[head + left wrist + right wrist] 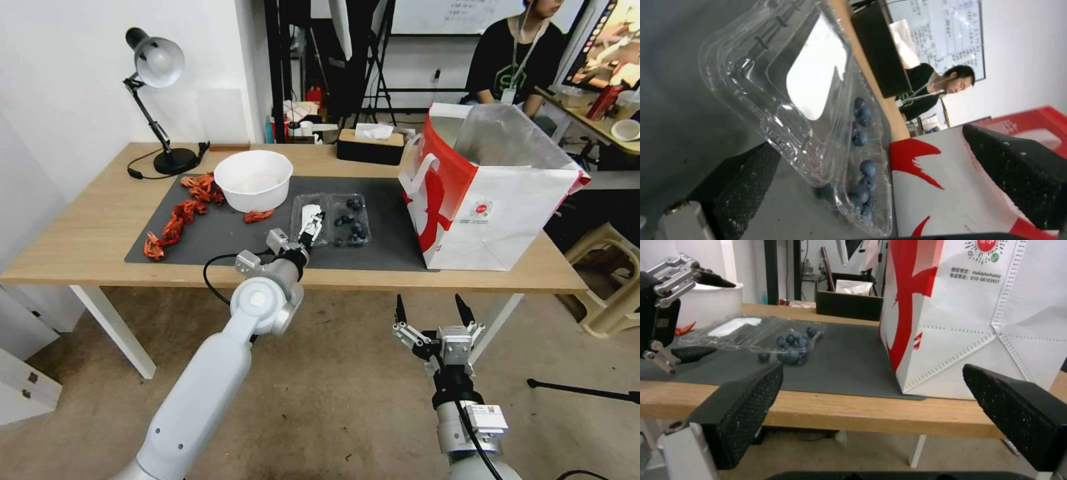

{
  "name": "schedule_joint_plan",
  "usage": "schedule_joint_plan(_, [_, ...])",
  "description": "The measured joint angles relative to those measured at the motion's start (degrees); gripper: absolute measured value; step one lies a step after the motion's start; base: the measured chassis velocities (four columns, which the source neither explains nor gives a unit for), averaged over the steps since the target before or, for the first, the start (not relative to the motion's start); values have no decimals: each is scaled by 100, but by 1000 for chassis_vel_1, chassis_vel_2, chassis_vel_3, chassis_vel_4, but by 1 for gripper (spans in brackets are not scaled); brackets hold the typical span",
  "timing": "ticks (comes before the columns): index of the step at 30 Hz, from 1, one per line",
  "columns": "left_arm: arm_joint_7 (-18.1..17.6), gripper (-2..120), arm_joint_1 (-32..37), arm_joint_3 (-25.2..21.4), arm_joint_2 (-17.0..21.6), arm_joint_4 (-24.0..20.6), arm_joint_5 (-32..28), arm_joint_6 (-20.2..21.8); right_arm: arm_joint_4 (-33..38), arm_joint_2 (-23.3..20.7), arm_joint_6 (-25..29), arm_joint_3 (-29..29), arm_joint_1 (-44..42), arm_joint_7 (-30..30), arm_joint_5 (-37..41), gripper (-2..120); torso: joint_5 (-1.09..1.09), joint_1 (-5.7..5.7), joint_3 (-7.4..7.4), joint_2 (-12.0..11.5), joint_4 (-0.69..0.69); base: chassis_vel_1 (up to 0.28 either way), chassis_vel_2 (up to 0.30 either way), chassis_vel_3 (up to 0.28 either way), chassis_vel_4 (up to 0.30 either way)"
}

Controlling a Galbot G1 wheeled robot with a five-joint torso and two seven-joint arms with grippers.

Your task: Close the takeout container lid, then place the container into the takeout bag.

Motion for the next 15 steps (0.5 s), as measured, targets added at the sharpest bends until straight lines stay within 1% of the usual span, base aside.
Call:
schedule_joint_plan(1, [41, 100, 15, 50, 15, -36, 121, -18, 0, 3, 4, -1, -6, 0, -6, 100, 0, 0, 0, 0, 0, 0, 0, 0, 0])
schedule_joint_plan(3, [59, 100, 20, 73, 22, -61, 175, -25, 0, 5, 9, -1, -11, 0, -10, 100, 0, 0, 0, 0, 0, 0, 0, 0, 0])
schedule_joint_plan(6, [226, 100, 25, 178, 66, -80, 486, -105, 0, 10, 24, 1, -34, -1, -27, 100, 0, 0, 0, 0, 0, 0, 0, 0, 0])
schedule_joint_plan(8, [268, 100, 25, 193, 75, -80, 556, -121, -1, 10, 28, 2, -37, -1, -29, 100, 0, 0, 0, 0, -1, 0, 0, 0, 0])
schedule_joint_plan(9, [378, 100, 25, 237, 101, -80, 735, -159, -5, 13, 33, 2, -41, -2, -35, 100, 0, 0, 0, 0, 0, 0, 0, 0, 0])
schedule_joint_plan(13, [519, 100, 14, 305, 137, -81, 976, -220, -11, 21, 40, 2, -42, -6, -46, 100, 0, 0, 0, 0, 0, 0, 0, 0, 0])
schedule_joint_plan(15, [681, 100, -23, 380, 188, -83, 1259, -288, -24, 30, 50, 1, -43, -12, -54, 100, 0, 0, 0, 0, 0, 0, 0, 0, 0])
